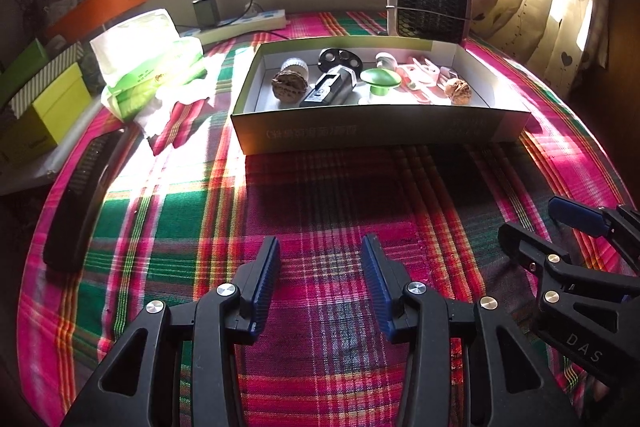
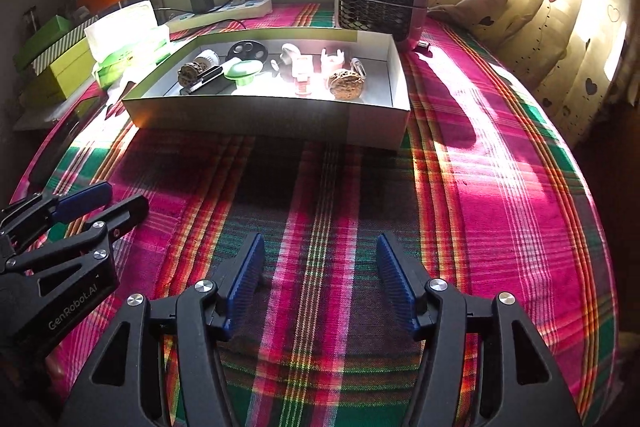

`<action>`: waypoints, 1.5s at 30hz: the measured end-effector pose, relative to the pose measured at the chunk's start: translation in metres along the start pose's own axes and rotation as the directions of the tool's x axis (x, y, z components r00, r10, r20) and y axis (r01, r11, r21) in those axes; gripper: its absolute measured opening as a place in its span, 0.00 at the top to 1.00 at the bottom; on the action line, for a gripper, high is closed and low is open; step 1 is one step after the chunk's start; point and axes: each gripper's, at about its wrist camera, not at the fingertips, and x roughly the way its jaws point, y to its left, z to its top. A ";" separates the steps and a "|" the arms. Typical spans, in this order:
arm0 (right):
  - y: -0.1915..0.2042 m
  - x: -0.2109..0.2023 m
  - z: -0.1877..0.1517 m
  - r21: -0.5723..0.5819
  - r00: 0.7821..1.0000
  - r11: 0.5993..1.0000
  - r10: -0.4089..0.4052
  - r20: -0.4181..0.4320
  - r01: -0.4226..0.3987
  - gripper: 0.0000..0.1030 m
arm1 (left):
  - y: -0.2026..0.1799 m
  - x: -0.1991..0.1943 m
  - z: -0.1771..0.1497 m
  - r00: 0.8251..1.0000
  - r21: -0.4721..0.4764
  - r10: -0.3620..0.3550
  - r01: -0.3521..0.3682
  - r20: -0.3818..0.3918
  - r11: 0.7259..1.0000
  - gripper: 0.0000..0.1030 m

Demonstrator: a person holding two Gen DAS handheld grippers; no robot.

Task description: Organize objects

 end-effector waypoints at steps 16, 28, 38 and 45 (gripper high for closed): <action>-0.003 0.002 0.000 0.024 1.000 1.000 -0.020 -0.011 0.020 0.26 | 0.003 0.000 0.000 1.000 -0.026 -0.018 0.018 -0.003 1.000 0.59; -0.003 0.002 0.000 0.022 1.000 1.000 -0.022 -0.012 0.022 0.25 | 0.003 0.000 0.000 1.000 -0.025 -0.018 0.018 -0.003 1.000 0.58; -0.003 0.002 0.000 0.022 1.000 1.000 -0.022 -0.012 0.022 0.25 | 0.003 0.000 0.000 1.000 -0.025 -0.017 0.017 -0.003 1.000 0.58; -0.003 0.002 0.000 0.022 1.000 1.000 -0.022 -0.012 0.022 0.25 | 0.003 0.000 0.000 1.000 -0.025 -0.017 0.017 -0.003 1.000 0.58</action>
